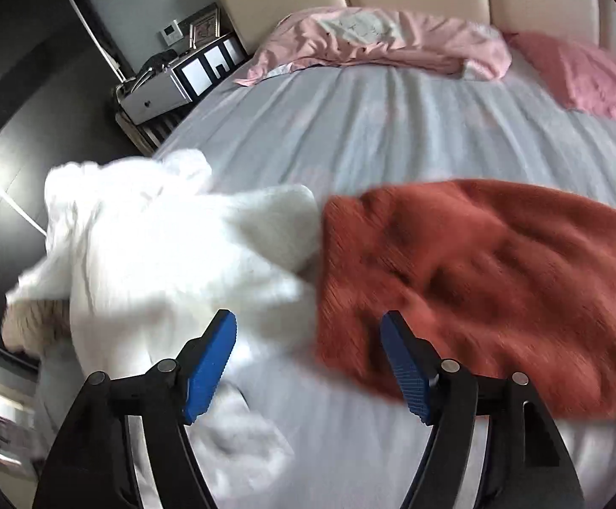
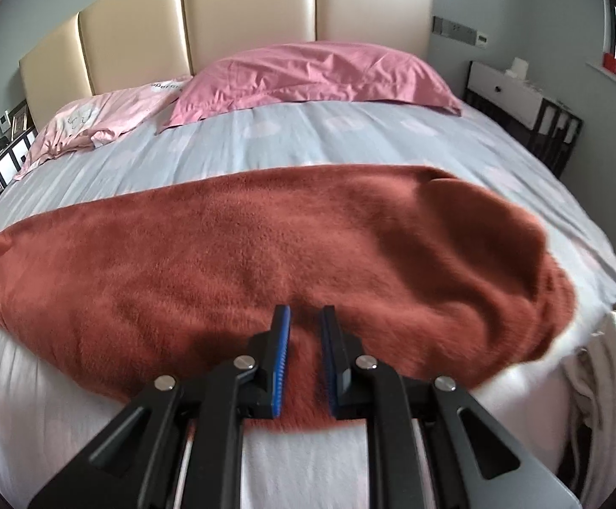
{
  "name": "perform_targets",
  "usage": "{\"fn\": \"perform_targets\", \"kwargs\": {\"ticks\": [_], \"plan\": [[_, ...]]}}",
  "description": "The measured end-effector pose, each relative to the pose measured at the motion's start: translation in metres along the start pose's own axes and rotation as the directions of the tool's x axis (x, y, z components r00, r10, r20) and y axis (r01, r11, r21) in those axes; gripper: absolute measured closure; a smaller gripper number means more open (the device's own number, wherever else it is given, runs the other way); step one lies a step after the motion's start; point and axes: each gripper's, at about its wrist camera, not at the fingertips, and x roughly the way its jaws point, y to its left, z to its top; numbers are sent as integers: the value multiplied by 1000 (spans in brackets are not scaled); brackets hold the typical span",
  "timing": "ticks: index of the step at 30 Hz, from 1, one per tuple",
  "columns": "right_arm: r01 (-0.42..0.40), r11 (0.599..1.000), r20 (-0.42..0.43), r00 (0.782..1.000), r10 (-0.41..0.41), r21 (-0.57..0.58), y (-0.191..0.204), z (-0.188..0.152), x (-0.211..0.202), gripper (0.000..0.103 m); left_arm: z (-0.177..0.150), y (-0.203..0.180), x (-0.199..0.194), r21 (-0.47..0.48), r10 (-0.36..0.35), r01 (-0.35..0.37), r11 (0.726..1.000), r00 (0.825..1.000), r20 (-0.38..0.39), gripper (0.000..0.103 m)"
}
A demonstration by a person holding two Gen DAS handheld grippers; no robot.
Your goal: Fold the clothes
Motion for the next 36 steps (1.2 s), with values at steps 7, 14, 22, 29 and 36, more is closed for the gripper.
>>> {"fn": "perform_targets", "kwargs": {"ticks": [7,14,22,29,36], "plan": [[-128,988,-171,975,142,91,14,-41,-9,88,-69,-35,-52,-20,-143,142,990,989,-49,31],[-140,983,-271,948,169,122,31,-61,18,74,-115,-77,-77,28,-226,229,973,970,-90,31],[-102,982,-187,973,132,161,42,-51,39,74,-124,-78,-69,15,-279,282,959,956,-94,31],[-126,978,-45,990,135,163,36,-37,-9,95,-125,-66,-57,-43,-300,297,954,948,-108,31],[-82,984,-264,957,121,155,34,-64,10,96,-124,-60,-58,-58,-302,298,953,947,-108,31]]}}
